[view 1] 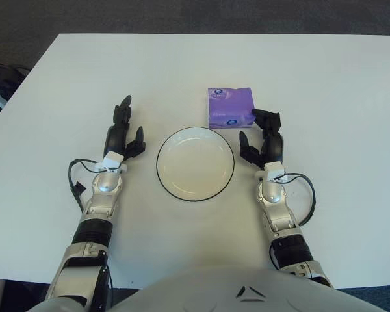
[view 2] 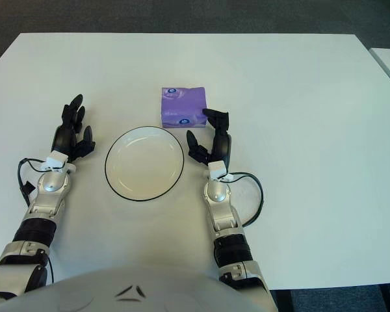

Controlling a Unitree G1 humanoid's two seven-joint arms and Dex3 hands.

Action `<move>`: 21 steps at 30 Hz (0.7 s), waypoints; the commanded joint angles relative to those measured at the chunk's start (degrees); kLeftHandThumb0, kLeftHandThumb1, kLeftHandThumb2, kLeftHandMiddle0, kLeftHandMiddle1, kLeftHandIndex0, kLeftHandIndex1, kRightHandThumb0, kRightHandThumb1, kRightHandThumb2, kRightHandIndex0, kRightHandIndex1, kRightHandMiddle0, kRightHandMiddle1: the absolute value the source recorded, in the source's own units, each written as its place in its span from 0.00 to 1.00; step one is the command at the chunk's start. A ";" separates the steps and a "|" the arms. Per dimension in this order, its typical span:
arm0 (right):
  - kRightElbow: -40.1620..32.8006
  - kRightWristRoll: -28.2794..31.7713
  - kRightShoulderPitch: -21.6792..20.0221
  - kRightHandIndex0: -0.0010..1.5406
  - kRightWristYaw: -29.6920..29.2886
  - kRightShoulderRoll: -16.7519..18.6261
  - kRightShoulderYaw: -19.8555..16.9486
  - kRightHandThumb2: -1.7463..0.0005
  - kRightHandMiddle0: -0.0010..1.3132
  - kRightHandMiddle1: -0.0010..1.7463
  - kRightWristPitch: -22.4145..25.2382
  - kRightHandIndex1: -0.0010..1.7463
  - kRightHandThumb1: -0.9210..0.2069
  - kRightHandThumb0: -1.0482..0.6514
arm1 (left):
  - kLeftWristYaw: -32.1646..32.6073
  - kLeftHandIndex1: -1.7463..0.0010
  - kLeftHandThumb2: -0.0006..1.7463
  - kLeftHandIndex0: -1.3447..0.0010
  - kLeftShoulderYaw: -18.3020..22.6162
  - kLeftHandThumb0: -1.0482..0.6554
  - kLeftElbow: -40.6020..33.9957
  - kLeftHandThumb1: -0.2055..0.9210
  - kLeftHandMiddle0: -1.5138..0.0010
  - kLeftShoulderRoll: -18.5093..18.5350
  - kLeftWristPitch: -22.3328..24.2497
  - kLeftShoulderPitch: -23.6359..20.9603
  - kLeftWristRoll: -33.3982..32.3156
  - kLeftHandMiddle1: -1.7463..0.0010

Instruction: Put the tissue paper into the plate.

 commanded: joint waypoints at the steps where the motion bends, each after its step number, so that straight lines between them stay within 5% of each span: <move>1: 0.82 -0.79 5.15 0.21 -0.43 0.55 0.19 0.57 0.03 0.64 1.41 0.43 0.17 0.36 | 1.14 0.72 0.48 1.00 -1.88 0.21 7.80 1.00 0.83 -4.59 -0.27 5.94 1.11 1.00; 21: -10.30 -2.14 9.18 0.21 -1.09 1.06 0.25 0.53 0.03 0.63 2.07 0.44 0.21 0.38 | 1.01 0.73 0.48 1.00 -2.02 0.21 7.95 1.00 0.83 -4.73 -0.43 5.60 0.69 1.00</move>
